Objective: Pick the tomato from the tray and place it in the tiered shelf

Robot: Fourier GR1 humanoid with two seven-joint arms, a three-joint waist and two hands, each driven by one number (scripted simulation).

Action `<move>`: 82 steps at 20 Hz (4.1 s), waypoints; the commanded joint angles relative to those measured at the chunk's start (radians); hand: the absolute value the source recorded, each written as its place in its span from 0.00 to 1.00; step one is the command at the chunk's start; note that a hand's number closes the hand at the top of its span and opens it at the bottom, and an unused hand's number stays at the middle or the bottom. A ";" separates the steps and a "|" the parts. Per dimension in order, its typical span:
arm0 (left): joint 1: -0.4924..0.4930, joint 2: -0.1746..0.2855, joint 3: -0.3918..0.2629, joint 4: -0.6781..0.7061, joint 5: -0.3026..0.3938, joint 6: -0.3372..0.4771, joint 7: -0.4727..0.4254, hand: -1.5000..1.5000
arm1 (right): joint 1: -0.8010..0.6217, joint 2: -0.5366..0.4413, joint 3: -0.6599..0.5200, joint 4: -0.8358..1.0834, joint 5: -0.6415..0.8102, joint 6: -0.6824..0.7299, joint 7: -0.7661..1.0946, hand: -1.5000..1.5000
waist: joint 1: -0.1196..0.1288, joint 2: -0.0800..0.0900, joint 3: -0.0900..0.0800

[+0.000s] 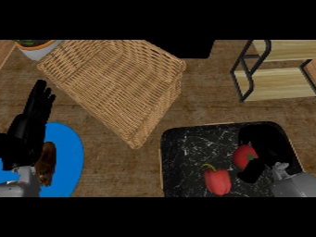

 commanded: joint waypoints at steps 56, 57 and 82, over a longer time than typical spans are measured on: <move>-0.010 -0.055 0.017 0.035 -0.046 -0.034 -0.066 0.50 | -0.521 -0.163 -0.701 0.561 -0.384 -0.328 -0.412 1.00 | 0.017 0.020 0.017; -0.075 -0.027 0.060 0.128 -0.023 -0.052 -0.071 0.50 | -0.548 -0.204 -0.735 0.635 -0.404 -0.321 -0.464 1.00 | 0.016 0.023 0.017; -0.025 -0.049 0.026 0.016 -0.057 -0.034 -0.014 0.50 | -0.869 -0.228 -0.829 1.109 -0.517 -0.304 -0.682 0.00 | 0.019 0.019 0.017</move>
